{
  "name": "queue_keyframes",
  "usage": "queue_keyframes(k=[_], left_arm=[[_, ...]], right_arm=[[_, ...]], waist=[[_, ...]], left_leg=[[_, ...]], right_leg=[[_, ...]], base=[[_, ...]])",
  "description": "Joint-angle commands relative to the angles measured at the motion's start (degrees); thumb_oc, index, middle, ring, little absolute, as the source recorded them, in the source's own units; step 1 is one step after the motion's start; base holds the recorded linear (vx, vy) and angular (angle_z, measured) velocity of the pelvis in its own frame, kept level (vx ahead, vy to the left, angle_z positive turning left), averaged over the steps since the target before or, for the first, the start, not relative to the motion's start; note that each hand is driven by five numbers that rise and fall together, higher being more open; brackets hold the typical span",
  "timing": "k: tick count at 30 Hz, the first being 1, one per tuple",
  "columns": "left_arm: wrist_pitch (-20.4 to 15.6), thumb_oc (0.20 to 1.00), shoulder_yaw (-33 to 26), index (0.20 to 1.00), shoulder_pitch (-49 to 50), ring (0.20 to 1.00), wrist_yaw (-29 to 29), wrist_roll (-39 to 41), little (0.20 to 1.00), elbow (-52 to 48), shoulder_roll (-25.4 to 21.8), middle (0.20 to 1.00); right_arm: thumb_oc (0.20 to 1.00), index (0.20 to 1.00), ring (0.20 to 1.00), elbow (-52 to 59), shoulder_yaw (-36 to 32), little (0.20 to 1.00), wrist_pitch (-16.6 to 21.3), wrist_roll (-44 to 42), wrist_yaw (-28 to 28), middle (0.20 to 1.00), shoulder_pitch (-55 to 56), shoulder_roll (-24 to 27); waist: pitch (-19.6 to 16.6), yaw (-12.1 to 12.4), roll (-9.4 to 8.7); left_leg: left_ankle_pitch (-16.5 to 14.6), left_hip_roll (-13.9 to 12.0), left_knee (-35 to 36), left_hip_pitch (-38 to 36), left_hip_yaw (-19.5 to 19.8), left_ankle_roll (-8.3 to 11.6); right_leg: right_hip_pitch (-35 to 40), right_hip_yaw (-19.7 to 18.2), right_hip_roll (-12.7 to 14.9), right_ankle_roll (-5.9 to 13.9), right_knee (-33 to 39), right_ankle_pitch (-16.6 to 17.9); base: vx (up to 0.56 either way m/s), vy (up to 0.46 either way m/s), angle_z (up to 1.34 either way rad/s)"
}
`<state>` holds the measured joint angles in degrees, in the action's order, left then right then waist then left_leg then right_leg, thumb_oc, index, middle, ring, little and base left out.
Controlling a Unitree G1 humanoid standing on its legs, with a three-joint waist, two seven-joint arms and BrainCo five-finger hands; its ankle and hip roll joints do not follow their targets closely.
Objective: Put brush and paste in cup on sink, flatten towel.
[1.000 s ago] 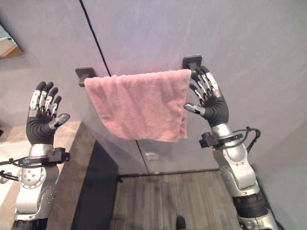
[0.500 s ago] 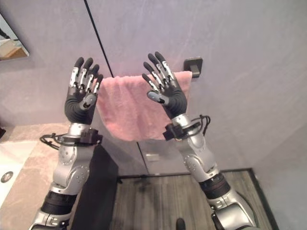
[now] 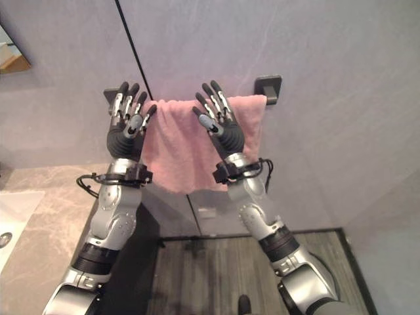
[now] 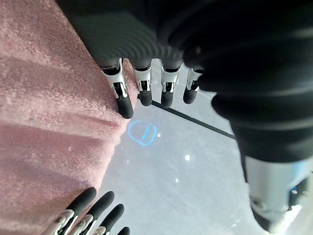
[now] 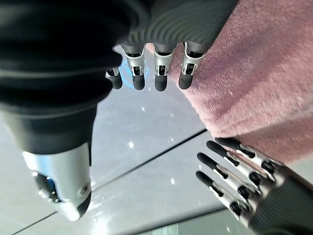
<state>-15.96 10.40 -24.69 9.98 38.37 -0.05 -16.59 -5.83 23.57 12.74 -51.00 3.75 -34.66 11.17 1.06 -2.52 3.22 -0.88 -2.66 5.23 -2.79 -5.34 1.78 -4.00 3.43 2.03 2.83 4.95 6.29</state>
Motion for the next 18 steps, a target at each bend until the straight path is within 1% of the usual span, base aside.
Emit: queue_keyframes(k=[1, 4, 11, 15, 18], left_arm=[[-3.3, 1.0, 1.8, 1.0, -7.5, 1.0, 0.3, -1.0, 1.0, 3.5, -3.1, 1.0], [-3.8, 1.0, 0.8, 1.0, -6.6, 1.0, 0.5, -2.5, 1.0, 2.5, -3.5, 1.0], [-3.6, 1.0, -1.4, 1.0, -4.4, 1.0, 1.5, -6.1, 1.0, 1.3, -4.7, 1.0], [-3.2, 1.0, -3.6, 1.0, -1.4, 1.0, 2.2, -9.9, 1.0, 0.0, -6.4, 1.0], [-3.1, 1.0, -5.2, 1.0, 0.4, 1.0, 2.3, -10.9, 1.0, -0.4, -7.2, 1.0]], right_arm=[[1.0, 1.0, 1.0, -2.2, -3.2, 1.0, 4.2, 1.1, 0.8, 1.0, -7.6, -2.3], [1.0, 1.0, 1.0, -0.9, -4.9, 1.0, 4.4, 4.4, 1.4, 1.0, -7.2, -0.8], [1.0, 1.0, 1.0, 0.7, -7.0, 1.0, 4.8, 6.0, 1.9, 1.0, -5.0, 0.5], [1.0, 1.0, 1.0, 1.7, -8.8, 1.0, 4.7, 7.9, 2.2, 1.0, -2.5, 2.7], [1.0, 1.0, 1.0, 1.8, -10.3, 1.0, 4.6, 9.0, 2.7, 1.0, -1.3, 4.2]], waist=[[-1.6, -0.6, -2.38], [-1.7, -0.6, -2.26], [-2.0, -0.6, -2.31], [-2.2, -0.5, -2.5], [-2.2, -0.4, -2.6]], left_leg=[[0.5, 1.3, -0.2, -0.1, -0.6, 0.85], [0.3, 1.4, -0.2, -0.1, -0.6, 0.79], [-0.2, 1.5, -0.2, -0.7, -0.6, 0.75], [-0.6, 1.5, -0.2, -1.3, -0.7, 0.8], [-0.6, 1.5, -0.2, -1.3, -0.5, 0.84]], right_leg=[[5.5, -1.4, 2.6, 3.32, 0.0, -5.5], [5.5, -1.3, 2.6, 3.3, 0.0, -5.7], [6.2, -1.3, 2.6, 3.24, 0.0, -6.1], [6.8, -1.2, 2.4, 3.24, 0.0, -6.5], [6.9, -1.1, 2.4, 3.23, 0.0, -6.7]], base=[[0.03, -0.007, 0.01], [0.05, -0.004, 0.0], [0.03, -0.001, 0.0], [0.03, -0.006, 0.0], [0.01, -0.003, 0.0]])
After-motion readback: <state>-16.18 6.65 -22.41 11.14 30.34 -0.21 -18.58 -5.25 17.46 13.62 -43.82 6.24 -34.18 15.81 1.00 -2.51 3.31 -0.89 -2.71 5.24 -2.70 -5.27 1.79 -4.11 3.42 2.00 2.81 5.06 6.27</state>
